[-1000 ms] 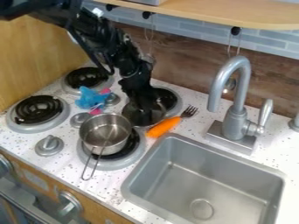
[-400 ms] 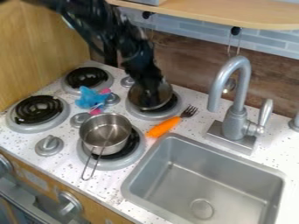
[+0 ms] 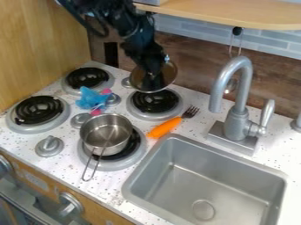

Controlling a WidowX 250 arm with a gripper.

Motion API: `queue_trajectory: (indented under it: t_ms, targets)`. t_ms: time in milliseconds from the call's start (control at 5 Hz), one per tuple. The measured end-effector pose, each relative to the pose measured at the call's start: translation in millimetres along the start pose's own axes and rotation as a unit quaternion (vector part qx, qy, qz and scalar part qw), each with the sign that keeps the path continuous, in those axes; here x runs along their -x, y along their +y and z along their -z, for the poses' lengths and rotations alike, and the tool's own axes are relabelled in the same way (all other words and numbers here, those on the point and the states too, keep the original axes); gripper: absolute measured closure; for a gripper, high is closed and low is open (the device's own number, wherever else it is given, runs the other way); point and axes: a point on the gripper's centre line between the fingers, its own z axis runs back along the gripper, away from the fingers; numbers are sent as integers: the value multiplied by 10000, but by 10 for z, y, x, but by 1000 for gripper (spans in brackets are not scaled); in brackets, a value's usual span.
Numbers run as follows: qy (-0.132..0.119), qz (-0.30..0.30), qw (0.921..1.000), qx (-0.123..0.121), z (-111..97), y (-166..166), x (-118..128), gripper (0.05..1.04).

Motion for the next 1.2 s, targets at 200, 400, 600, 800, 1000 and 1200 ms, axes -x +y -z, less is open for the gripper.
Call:
queue_trajectory:
  t_ms: [200, 400, 600, 800, 1000, 1200]
  targets:
    - [-59, -256, 9996, -133, -217, 134, 62, 768]
    - [-226, -312, 9990, -216, -470, 203, 93, 768]
    - [-243, -608, 9967, -471, -620, 530, 241, 768]
    - [-300, -842, 9927, -811, -763, 872, 362, 768]
    - [-309, -1051, 9872, -1158, -799, 1209, 503, 768]
    - [-197, -1296, 9778, -1636, -784, 1605, 689, 768]
